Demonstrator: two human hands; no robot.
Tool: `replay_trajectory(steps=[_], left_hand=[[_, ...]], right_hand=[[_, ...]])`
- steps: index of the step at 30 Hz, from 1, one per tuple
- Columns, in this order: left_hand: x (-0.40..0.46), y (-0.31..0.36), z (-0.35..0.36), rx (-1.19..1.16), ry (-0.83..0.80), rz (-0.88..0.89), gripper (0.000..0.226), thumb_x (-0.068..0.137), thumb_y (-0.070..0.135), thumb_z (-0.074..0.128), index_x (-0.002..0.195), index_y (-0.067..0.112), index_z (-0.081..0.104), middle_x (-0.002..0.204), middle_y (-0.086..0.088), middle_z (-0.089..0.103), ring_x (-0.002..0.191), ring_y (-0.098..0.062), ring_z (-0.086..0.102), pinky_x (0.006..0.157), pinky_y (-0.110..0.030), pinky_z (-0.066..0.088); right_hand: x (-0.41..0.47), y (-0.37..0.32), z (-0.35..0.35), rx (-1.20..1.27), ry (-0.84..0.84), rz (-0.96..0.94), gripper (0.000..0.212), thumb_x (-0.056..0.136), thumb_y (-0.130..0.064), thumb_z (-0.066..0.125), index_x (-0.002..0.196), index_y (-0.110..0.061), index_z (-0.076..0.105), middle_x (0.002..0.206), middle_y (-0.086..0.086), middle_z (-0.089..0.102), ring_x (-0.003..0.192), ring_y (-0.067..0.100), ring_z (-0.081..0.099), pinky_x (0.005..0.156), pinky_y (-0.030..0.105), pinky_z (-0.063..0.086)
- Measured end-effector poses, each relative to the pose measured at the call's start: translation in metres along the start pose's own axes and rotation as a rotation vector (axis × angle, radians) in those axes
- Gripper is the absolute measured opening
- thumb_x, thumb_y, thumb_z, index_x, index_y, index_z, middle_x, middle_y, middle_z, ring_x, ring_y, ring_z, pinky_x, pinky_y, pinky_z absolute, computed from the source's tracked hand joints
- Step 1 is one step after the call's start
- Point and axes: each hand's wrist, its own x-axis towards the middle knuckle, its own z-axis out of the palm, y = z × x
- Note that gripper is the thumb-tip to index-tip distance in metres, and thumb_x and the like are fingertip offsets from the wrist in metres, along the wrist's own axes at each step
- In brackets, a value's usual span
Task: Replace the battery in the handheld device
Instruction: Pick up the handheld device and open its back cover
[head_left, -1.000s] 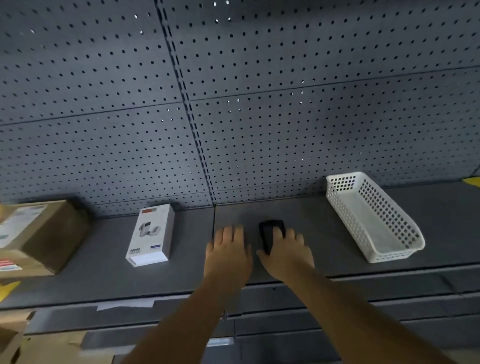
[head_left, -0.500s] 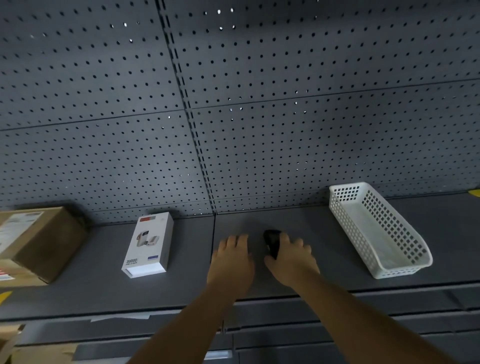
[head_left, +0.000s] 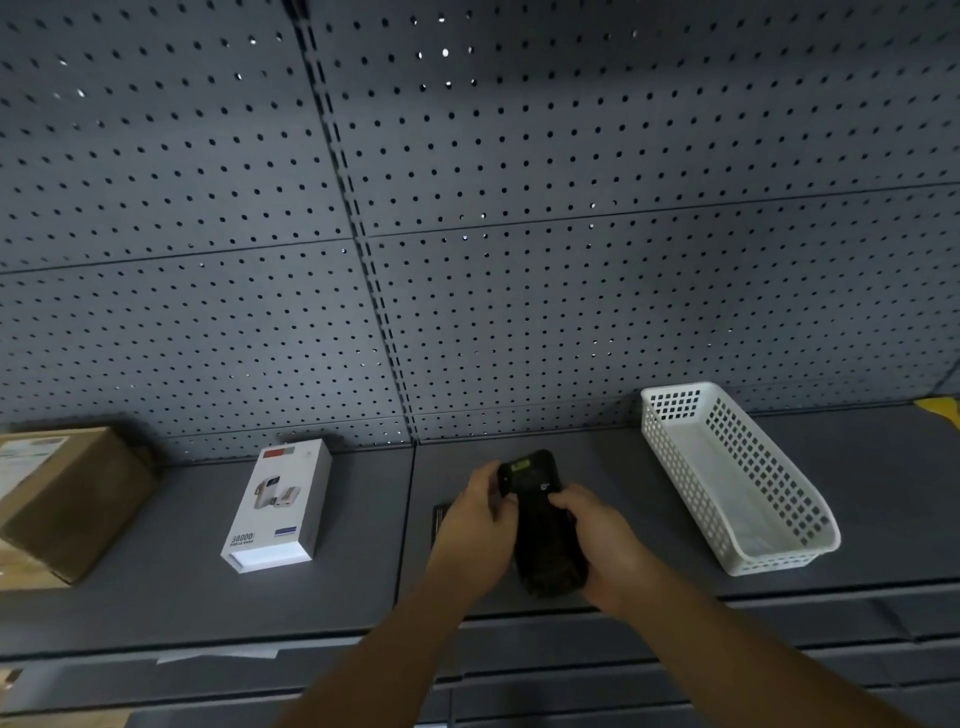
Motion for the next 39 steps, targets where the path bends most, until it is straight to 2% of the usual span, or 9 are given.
replay_trajectory(steps=[2,4,7,11,15,19,23,31,39], left_hand=[[-0.001,0.003,0.0,-0.099,-0.022,-0.043,0.039,0.105,0.028,0.051,0.142,0.036,0.046,0.125,0.006,0.067,0.102,-0.01,0.065,0.073,-0.011,0.045],[-0.002,0.005,-0.001,-0.185,-0.019,-0.071,0.033,0.103,0.023,0.054,0.132,0.04,0.053,0.118,0.006,0.071,0.098,-0.009,0.067,0.072,-0.011,0.046],[-0.004,0.004,-0.001,-0.25,-0.017,-0.104,0.031,0.101,0.017,0.059,0.119,0.042,0.059,0.111,0.006,0.073,0.096,-0.007,0.069,0.075,-0.013,0.049],[-0.007,0.003,0.0,-0.34,-0.015,-0.126,0.039,0.099,0.009,0.057,0.111,0.046,0.061,0.113,0.007,0.073,0.103,-0.008,0.069,0.08,-0.017,0.051],[-0.01,0.003,0.0,-0.369,-0.014,-0.137,0.042,0.098,0.005,0.055,0.111,0.044,0.06,0.107,0.009,0.072,0.098,-0.005,0.068,0.078,-0.017,0.05],[-0.01,0.0,0.001,-0.384,-0.001,-0.154,0.038,0.097,0.007,0.057,0.125,0.033,0.061,0.107,0.014,0.07,0.098,-0.001,0.066,0.074,-0.013,0.049],[-0.012,-0.001,0.0,-0.387,0.022,-0.149,0.038,0.098,0.008,0.058,0.127,0.032,0.061,0.106,0.015,0.07,0.095,0.005,0.065,0.067,-0.005,0.05],[-0.014,0.003,0.001,-0.483,0.042,-0.134,0.036,0.098,0.008,0.061,0.122,0.035,0.064,0.115,0.008,0.074,0.099,0.005,0.068,0.075,-0.008,0.053],[-0.01,0.002,0.004,-0.566,0.032,-0.139,0.034,0.098,0.006,0.062,0.125,0.027,0.066,0.12,-0.004,0.074,0.112,-0.017,0.07,0.086,-0.02,0.055]], right_hand=[[0.0,0.003,0.001,0.025,0.026,0.022,0.031,0.105,-0.029,0.054,0.127,-0.014,0.069,0.119,0.025,0.076,0.11,0.044,0.073,0.097,0.059,0.06],[-0.002,0.006,0.001,0.038,0.038,0.041,0.031,0.104,-0.031,0.055,0.126,-0.015,0.07,0.117,0.024,0.077,0.106,0.043,0.075,0.086,0.054,0.063],[-0.005,0.008,0.001,0.025,0.045,0.069,0.033,0.105,-0.033,0.053,0.126,-0.014,0.069,0.116,0.024,0.076,0.1,0.041,0.074,0.074,0.045,0.062],[-0.005,0.01,0.0,0.008,0.078,0.077,0.036,0.103,-0.033,0.053,0.126,-0.011,0.069,0.116,0.024,0.077,0.101,0.042,0.076,0.073,0.047,0.063],[-0.007,0.012,0.002,0.017,0.11,0.086,0.037,0.101,-0.033,0.055,0.122,-0.009,0.073,0.11,0.024,0.079,0.097,0.041,0.076,0.077,0.048,0.063],[-0.011,0.015,0.005,0.012,0.13,0.08,0.036,0.102,-0.032,0.056,0.118,-0.007,0.075,0.109,0.024,0.079,0.093,0.04,0.076,0.069,0.043,0.062],[-0.013,0.015,0.01,0.004,0.164,0.059,0.034,0.101,-0.034,0.057,0.112,-0.008,0.077,0.099,0.021,0.08,0.085,0.038,0.077,0.062,0.04,0.062],[-0.014,0.014,0.016,-0.028,0.222,0.019,0.035,0.102,-0.033,0.054,0.103,-0.007,0.077,0.092,0.021,0.079,0.078,0.037,0.076,0.059,0.037,0.06],[-0.014,0.016,0.017,-0.015,0.23,-0.026,0.029,0.103,-0.035,0.055,0.108,-0.014,0.075,0.101,0.021,0.079,0.085,0.039,0.077,0.06,0.039,0.061]])
